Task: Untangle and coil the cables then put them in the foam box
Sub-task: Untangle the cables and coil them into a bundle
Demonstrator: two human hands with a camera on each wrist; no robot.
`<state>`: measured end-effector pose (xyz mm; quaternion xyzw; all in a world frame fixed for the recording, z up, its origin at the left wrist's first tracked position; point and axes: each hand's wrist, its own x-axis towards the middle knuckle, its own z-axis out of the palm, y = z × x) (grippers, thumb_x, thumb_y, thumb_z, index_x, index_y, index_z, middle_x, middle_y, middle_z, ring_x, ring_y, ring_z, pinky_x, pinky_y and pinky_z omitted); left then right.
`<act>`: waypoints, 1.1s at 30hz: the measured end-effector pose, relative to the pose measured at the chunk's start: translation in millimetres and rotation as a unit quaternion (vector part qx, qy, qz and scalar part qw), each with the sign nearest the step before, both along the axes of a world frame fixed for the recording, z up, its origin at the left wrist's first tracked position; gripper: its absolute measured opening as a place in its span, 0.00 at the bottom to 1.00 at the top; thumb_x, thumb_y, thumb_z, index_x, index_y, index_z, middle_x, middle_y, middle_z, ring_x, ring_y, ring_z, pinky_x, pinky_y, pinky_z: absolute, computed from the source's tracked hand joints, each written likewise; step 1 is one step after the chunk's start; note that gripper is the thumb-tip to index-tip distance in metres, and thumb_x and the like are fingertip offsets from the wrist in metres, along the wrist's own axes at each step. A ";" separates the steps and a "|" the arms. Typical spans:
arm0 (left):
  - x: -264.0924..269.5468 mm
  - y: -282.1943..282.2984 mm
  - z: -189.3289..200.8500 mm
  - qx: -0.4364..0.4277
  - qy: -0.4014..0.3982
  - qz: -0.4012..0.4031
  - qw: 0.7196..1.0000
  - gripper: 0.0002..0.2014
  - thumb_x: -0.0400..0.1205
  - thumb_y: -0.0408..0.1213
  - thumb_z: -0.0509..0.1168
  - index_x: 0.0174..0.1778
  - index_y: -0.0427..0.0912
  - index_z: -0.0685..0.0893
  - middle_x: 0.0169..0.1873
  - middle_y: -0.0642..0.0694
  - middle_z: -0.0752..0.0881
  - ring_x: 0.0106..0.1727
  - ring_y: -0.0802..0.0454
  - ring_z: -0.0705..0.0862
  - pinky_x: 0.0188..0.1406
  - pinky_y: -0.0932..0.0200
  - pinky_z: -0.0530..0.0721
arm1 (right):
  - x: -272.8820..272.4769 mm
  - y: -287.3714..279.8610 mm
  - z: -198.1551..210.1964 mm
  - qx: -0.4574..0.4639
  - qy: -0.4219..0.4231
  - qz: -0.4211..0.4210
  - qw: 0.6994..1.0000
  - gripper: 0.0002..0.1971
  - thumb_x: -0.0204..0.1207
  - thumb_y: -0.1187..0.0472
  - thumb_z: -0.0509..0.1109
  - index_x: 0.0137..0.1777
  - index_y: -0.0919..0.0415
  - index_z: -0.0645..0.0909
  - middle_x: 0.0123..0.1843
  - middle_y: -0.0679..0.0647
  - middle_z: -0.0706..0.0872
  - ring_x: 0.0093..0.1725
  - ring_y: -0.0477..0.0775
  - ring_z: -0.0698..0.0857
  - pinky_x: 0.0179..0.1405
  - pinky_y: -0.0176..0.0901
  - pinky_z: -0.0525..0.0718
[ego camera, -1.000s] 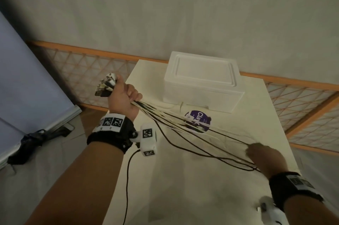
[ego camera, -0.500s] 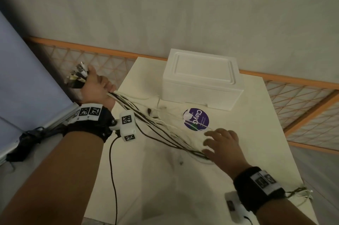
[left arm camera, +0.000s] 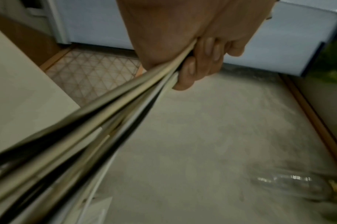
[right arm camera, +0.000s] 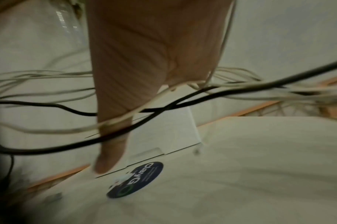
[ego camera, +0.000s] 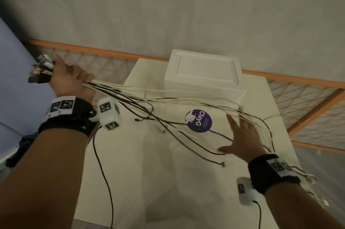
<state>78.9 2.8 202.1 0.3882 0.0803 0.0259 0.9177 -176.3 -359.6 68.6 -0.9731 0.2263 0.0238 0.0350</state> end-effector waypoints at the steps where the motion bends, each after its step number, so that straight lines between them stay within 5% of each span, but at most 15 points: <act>1: 2.1 4.7 3.2 -0.012 -0.001 0.015 1.000 0.28 0.86 0.55 0.54 0.19 0.50 0.68 0.19 0.53 0.62 0.20 0.55 0.58 0.21 0.65 0.62 | -1.7 -8.9 0.0 -0.001 -0.019 -0.005 1.000 0.60 0.51 0.30 0.79 0.83 0.43 0.54 0.85 0.59 0.51 0.83 0.61 0.53 0.78 0.57 0.59; 4: 2.8 12.0 9.4 0.036 0.035 0.038 0.998 0.20 0.85 0.55 0.56 0.31 0.47 0.69 0.29 0.51 0.71 0.26 0.56 0.70 0.25 0.62 0.73 | -10.8 -32.7 -7.8 0.164 -0.003 -0.088 0.983 0.42 0.61 0.41 0.81 0.76 0.50 0.71 0.77 0.55 0.74 0.75 0.55 0.72 0.73 0.48 0.69; 6: 2.6 13.2 6.9 0.039 0.054 0.048 0.997 0.18 0.84 0.55 0.58 0.35 0.46 0.72 0.34 0.50 0.74 0.31 0.56 0.74 0.30 0.61 0.76 | -19.9 -46.0 -15.0 0.209 0.036 -0.159 0.964 0.35 0.66 0.45 0.79 0.72 0.55 0.77 0.75 0.55 0.75 0.74 0.56 0.73 0.73 0.47 0.66; 10: 1.8 6.1 -0.3 0.034 0.031 0.019 0.999 0.28 0.85 0.57 0.57 0.18 0.50 0.71 0.20 0.53 0.65 0.21 0.55 0.62 0.21 0.63 0.63 | -20.4 -46.2 -5.2 0.118 0.268 -0.069 0.954 0.52 0.53 0.19 0.61 0.72 0.53 0.75 0.76 0.52 0.74 0.75 0.53 0.70 0.74 0.43 0.64; 12: -6.1 -10.3 -6.1 0.038 0.026 -0.035 0.998 0.33 0.87 0.56 0.51 0.14 0.50 0.76 0.14 0.54 0.65 0.17 0.56 0.60 0.19 0.67 0.61 | -5.9 -26.6 15.9 0.098 0.325 -0.016 0.941 0.44 0.63 0.24 0.63 0.72 0.54 0.76 0.74 0.52 0.75 0.74 0.53 0.70 0.73 0.42 0.66; 13: -14.5 -22.1 -9.1 0.026 0.009 -0.062 0.998 0.34 0.88 0.54 0.49 0.14 0.50 0.80 0.13 0.54 0.66 0.14 0.57 0.61 0.17 0.70 0.61 | 4.2 -13.6 29.2 0.093 0.288 0.010 0.953 0.32 0.73 0.34 0.65 0.70 0.55 0.79 0.72 0.53 0.78 0.73 0.54 0.72 0.72 0.42 0.67; 15: -35.6 -52.4 -15.6 0.006 -0.013 -0.090 0.996 0.33 0.88 0.50 0.52 0.15 0.49 0.81 0.11 0.54 0.67 0.12 0.58 0.61 0.14 0.70 0.62 | 28.6 11.9 55.4 0.060 0.129 0.080 0.987 0.18 0.76 0.51 0.66 0.62 0.57 0.83 0.64 0.52 0.84 0.65 0.54 0.79 0.67 0.42 0.73; 16: -47.4 -68.2 -18.2 0.011 -0.008 -0.106 0.994 0.31 0.87 0.49 0.55 0.14 0.47 0.79 0.12 0.54 0.67 0.12 0.58 0.60 0.13 0.69 0.61 | 39.0 31.1 67.5 0.096 -0.004 0.082 0.992 0.16 0.74 0.55 0.68 0.61 0.57 0.83 0.60 0.50 0.85 0.60 0.52 0.81 0.63 0.41 0.75; 18: -74.9 -97.9 -22.7 0.014 0.002 -0.166 0.986 0.28 0.83 0.51 0.59 0.15 0.48 0.73 0.12 0.53 0.66 0.13 0.58 0.60 0.14 0.66 0.61 | 56.1 77.4 94.0 0.258 -0.193 0.108 0.941 0.27 0.70 0.55 0.75 0.69 0.52 0.77 0.62 0.44 0.80 0.59 0.45 0.80 0.63 0.37 0.74; 20: -99.8 -117.9 -25.8 0.057 -0.010 -0.231 0.971 0.28 0.82 0.54 0.58 0.15 0.49 0.70 0.13 0.53 0.65 0.15 0.57 0.62 0.18 0.63 0.64 | 71.0 121.8 113.0 0.350 -0.183 0.195 0.898 0.39 0.67 0.55 0.78 0.77 0.51 0.65 0.68 0.43 0.77 0.63 0.40 0.77 0.64 0.33 0.74; 23: -113.3 -123.8 -26.6 0.089 -0.022 -0.237 0.967 0.29 0.83 0.56 0.55 0.15 0.47 0.67 0.14 0.51 0.65 0.16 0.56 0.65 0.21 0.62 0.69 | 80.0 149.8 105.1 0.450 -0.142 0.209 0.856 0.29 0.69 0.62 0.72 0.70 0.52 0.68 0.51 0.48 0.85 0.47 0.43 0.85 0.47 0.40 0.82; 26: -101.8 -110.4 -30.0 -0.001 0.009 -0.200 0.980 0.29 0.85 0.49 0.57 0.15 0.47 0.69 0.15 0.52 0.67 0.15 0.58 0.65 0.20 0.64 0.69 | 73.8 151.5 83.4 0.362 -0.101 0.207 0.903 0.10 0.79 0.57 0.66 0.57 0.58 0.73 0.40 0.55 0.83 0.39 0.55 0.82 0.38 0.50 0.79; 29: -100.1 -98.5 -43.0 -0.015 0.033 -0.212 0.977 0.22 0.80 0.45 0.63 0.18 0.47 0.72 0.18 0.51 0.71 0.18 0.57 0.70 0.31 0.60 0.74 | 68.7 148.2 72.0 0.290 -0.094 0.223 0.926 0.14 0.82 0.50 0.61 0.45 0.61 0.71 0.36 0.57 0.80 0.36 0.58 0.80 0.36 0.52 0.75; 33: -106.0 -85.2 -65.6 -0.047 0.057 -0.208 0.975 0.05 0.70 0.36 0.71 0.31 0.42 0.82 0.27 0.48 0.80 0.29 0.56 0.82 0.46 0.52 0.89 | 70.0 136.5 82.8 0.186 -0.058 0.258 0.946 0.13 0.84 0.49 0.58 0.47 0.58 0.71 0.37 0.52 0.78 0.37 0.56 0.79 0.35 0.48 0.73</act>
